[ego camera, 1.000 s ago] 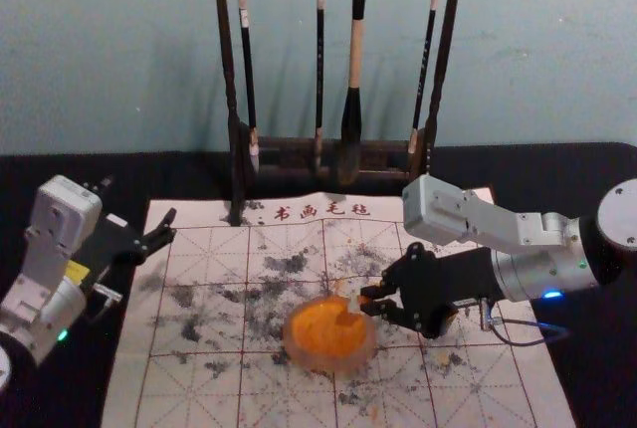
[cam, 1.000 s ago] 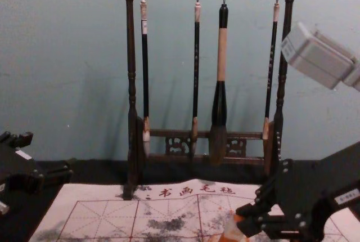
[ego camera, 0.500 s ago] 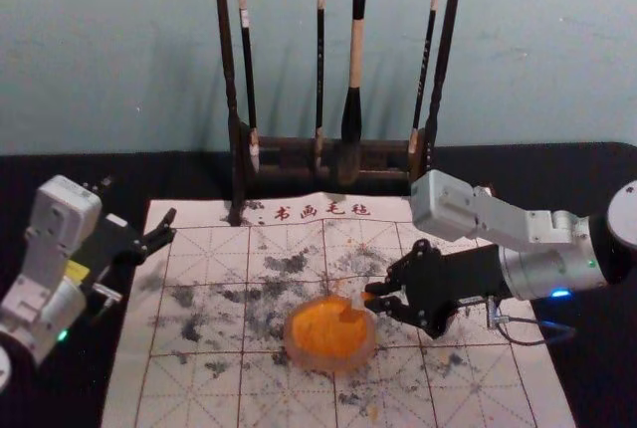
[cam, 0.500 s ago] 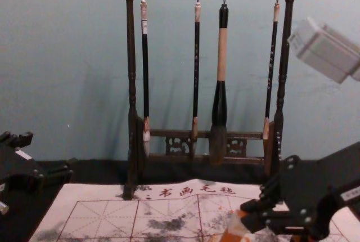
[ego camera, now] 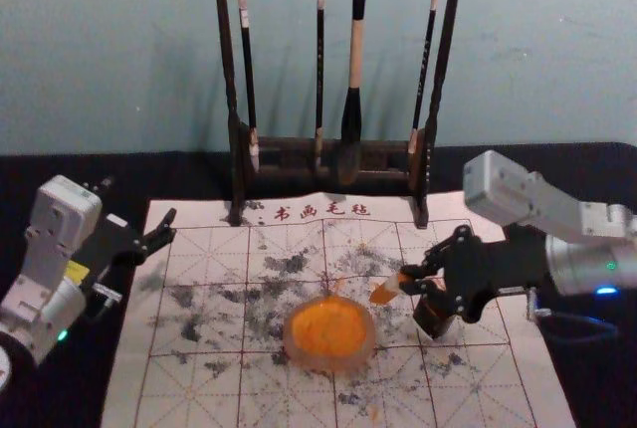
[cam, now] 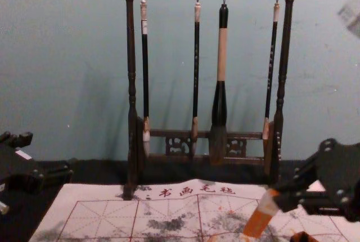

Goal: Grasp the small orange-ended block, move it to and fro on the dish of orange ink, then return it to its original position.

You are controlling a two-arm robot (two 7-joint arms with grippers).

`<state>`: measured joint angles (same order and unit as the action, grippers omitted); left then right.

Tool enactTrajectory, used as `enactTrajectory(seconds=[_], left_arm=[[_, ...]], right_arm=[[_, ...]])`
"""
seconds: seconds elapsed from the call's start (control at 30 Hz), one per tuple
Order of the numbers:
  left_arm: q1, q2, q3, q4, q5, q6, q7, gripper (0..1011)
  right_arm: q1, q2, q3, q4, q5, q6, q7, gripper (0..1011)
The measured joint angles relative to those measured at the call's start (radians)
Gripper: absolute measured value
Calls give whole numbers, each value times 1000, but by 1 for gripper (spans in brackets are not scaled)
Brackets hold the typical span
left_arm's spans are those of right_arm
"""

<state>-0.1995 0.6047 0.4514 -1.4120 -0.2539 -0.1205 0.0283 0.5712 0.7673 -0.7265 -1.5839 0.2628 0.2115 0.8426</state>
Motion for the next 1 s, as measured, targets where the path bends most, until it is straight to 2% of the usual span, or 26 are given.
enactTrajectory(seconds=[0.17, 0.2, 0.3, 0.53, 0.7, 1.0], left_arm=[[0, 0, 0, 0, 0, 0, 0, 1001], [0, 0, 0, 0, 0, 0, 0, 1001], [0, 0, 0, 0, 0, 0, 0, 1001], [0, 0, 0, 0, 0, 0, 0, 1001], [0, 0, 0, 0, 0, 0, 0, 1001], [0, 0, 0, 0, 0, 0, 0, 1001]], right_arm=[[-24, 32, 29, -20, 16, -2, -15, 82], [-42, 55, 48, -34, 27, -4, -24, 81], [-66, 84, 74, -52, 40, -6, -36, 81], [-119, 137, 119, -85, 54, -12, -58, 81], [-146, 154, 139, -95, 59, -11, -62, 81], [-173, 162, 155, -109, 57, 1, -64, 82]])
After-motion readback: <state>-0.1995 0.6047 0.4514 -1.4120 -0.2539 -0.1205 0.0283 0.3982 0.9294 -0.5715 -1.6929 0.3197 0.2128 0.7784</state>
